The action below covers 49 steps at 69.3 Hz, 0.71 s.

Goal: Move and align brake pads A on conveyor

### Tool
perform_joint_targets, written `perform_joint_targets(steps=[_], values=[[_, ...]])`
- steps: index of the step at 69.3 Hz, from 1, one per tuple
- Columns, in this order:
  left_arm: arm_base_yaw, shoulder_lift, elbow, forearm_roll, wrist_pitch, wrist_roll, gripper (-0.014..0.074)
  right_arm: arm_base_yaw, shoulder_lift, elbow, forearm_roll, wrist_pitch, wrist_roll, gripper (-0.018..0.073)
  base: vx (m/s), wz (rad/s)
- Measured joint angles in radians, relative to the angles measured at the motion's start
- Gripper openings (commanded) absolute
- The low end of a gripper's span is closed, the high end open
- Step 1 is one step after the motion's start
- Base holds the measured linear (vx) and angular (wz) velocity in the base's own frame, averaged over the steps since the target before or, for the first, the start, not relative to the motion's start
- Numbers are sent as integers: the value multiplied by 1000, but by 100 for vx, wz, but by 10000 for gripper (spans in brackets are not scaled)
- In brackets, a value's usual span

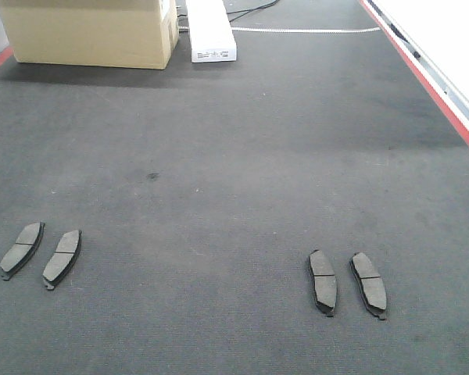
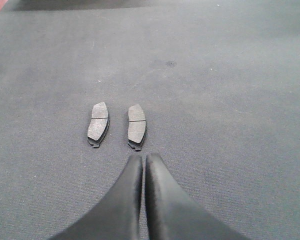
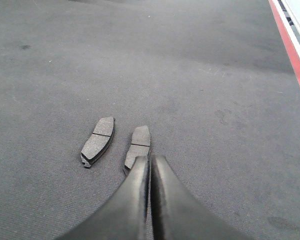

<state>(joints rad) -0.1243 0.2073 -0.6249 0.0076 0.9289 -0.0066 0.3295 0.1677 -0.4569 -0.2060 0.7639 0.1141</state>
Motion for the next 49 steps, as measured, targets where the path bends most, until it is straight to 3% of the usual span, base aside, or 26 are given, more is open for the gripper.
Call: perform_joint_targets(steps=[49], values=[[0,0,0,0,1,0,-6,0,0,0,0,0,0,-7,0,0]])
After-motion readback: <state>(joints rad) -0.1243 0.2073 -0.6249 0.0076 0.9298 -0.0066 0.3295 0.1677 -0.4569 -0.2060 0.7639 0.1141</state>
